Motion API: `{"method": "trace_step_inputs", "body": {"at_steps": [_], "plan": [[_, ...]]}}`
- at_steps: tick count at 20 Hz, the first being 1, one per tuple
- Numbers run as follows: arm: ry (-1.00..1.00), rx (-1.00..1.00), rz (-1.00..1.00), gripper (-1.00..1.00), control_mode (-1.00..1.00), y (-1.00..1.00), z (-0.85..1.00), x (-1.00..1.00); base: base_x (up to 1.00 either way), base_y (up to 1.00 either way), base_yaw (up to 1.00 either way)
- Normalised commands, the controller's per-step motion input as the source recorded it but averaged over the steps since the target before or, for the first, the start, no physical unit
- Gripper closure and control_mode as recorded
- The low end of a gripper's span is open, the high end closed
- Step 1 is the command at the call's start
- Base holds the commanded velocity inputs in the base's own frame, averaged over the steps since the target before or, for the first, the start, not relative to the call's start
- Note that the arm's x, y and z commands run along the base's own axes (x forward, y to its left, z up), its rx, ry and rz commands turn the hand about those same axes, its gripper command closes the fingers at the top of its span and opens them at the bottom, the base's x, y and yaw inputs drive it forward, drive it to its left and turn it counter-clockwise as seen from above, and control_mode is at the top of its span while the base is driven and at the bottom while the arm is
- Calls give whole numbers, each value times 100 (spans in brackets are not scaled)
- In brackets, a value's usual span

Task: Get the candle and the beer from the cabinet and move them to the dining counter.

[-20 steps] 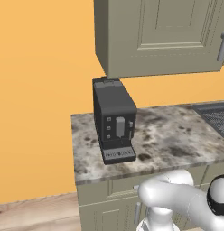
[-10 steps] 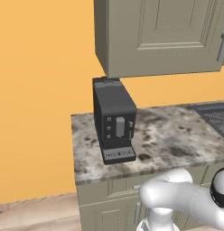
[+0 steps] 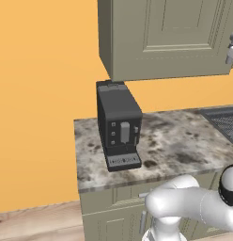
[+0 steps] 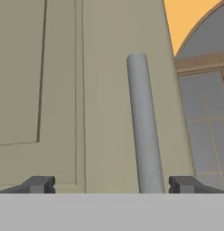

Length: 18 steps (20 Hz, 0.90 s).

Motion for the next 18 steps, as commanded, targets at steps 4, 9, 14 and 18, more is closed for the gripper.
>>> {"method": "trace_step_inputs", "body": {"at_steps": [4, 9, 14, 18], "plan": [[0, 0, 3, -100, -100, -1, 0, 27, 0, 0, 0], [0, 0, 4, -100, -100, -9, 0, 21, 0, 0, 0], [0, 0, 5, -100, -100, -20, 0, 24, 0, 0, 0], [0, 0, 5, -100, -100, -21, 0, 23, 0, 0, 0]]}}
